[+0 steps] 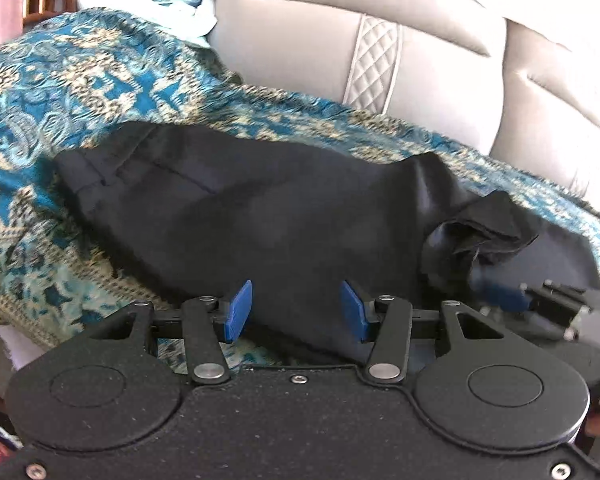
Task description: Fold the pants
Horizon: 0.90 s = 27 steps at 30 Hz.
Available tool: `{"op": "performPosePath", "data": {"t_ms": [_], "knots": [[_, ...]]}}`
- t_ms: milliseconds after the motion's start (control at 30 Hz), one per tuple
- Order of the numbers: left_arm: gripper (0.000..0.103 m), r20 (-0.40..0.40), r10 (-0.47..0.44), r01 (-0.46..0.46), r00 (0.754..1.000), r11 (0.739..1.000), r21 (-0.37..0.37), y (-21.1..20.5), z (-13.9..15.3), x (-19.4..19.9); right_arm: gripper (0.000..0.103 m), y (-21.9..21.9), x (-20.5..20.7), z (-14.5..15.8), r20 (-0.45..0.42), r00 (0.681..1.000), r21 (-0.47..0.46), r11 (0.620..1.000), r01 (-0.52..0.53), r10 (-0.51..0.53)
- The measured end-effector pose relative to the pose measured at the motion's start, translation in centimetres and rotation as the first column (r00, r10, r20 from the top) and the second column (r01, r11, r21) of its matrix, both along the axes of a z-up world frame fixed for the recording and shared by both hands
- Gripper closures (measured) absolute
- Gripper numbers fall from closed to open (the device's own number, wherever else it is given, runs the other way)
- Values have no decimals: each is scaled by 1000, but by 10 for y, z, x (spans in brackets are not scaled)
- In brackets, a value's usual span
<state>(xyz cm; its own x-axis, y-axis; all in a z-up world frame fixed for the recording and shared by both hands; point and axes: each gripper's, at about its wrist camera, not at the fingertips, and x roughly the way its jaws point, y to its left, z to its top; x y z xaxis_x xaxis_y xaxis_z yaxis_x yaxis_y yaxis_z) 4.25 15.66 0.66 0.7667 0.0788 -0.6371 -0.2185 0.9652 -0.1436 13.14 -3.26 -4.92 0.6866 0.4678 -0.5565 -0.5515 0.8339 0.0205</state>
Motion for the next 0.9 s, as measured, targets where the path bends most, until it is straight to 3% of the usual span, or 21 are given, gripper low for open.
{"op": "performPosePath", "data": {"t_ms": [167,233,300,400,633,900], "knots": [[55,36,-107,108,994,994,-25,-21,12,10,29,-14,-16,9,0,998,4,998,-64,64],[48,45,-169,170,985,985,-41,-34,15,16,27,-26,-24,12,-4,998,4,998,-64,64],[40,53,-225,227,973,973,-51,-49,14,21,26,-40,-30,14,-2,999,6,999,-46,46],[38,48,-279,281,959,959,-33,-70,7,35,25,-62,-34,16,2,1000,13,1000,29,-29],[34,-28,-252,249,967,965,-84,-90,-23,68,25,-111,-37,15,28,968,-26,968,250,-249],[39,-37,-215,214,976,976,-39,-97,-31,74,26,-127,-2,11,12,927,-56,925,375,-375]]}}
